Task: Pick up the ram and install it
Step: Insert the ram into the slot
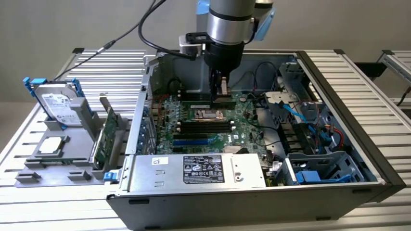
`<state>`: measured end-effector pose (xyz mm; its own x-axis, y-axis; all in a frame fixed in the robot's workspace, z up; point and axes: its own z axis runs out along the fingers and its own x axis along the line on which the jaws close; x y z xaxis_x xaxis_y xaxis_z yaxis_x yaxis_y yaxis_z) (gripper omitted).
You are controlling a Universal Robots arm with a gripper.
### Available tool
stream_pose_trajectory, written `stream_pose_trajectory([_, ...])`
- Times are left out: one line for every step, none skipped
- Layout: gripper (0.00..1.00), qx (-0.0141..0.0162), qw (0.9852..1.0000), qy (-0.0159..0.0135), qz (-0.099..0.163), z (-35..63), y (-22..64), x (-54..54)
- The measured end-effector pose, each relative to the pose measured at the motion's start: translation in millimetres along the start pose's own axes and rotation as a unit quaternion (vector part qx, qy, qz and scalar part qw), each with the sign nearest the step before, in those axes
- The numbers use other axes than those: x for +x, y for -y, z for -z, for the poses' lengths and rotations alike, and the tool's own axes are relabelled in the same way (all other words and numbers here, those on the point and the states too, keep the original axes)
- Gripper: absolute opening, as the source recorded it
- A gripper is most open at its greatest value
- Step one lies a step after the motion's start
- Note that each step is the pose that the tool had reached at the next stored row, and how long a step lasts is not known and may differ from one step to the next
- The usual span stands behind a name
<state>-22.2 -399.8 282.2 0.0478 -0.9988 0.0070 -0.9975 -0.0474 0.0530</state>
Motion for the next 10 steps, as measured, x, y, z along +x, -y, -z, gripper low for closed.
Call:
stream_pose_trajectory([0.14, 0.0009, 1.0, 0.0001, -0.004, -1.2, 0.0, 0.0])
stream_pose_trajectory([0.14, 0.0016, 1.0, -0.0002, -0.008, -2.4, -0.7, -0.1])
stream_pose_trajectory([0.14, 0.0025, 1.0, -0.0009, -0.008, -3.7, -2.1, -0.1])
stream_pose_trajectory([0.14, 0.0031, 1.0, -0.0016, -0.008, -5.0, -3.8, -0.2])
stream_pose_trajectory([0.14, 0.0034, 1.0, -0.0023, -0.008, -6.3, -5.2, -0.3])
stream_pose_trajectory([0.14, 0.0035, 1.0, -0.003, -0.008, -7.5, -6.3, -0.4])
stream_pose_trajectory([0.14, 0.0036, 0.9999, -0.004, -0.009, -8.6, -7.1, -0.4])
stream_pose_trajectory([0.14, 0.0037, 0.9999, -0.0054, -0.009, -9.7, -7.6, -0.5])
stream_pose_trajectory([0.14, 0.0036, 0.9999, -0.0074, -0.009, -10.7, -7.9, -0.5])
stream_pose_trajectory([0.14, 0.0036, 0.9999, -0.0096, -0.009, -11.5, -8.1, -0.5])
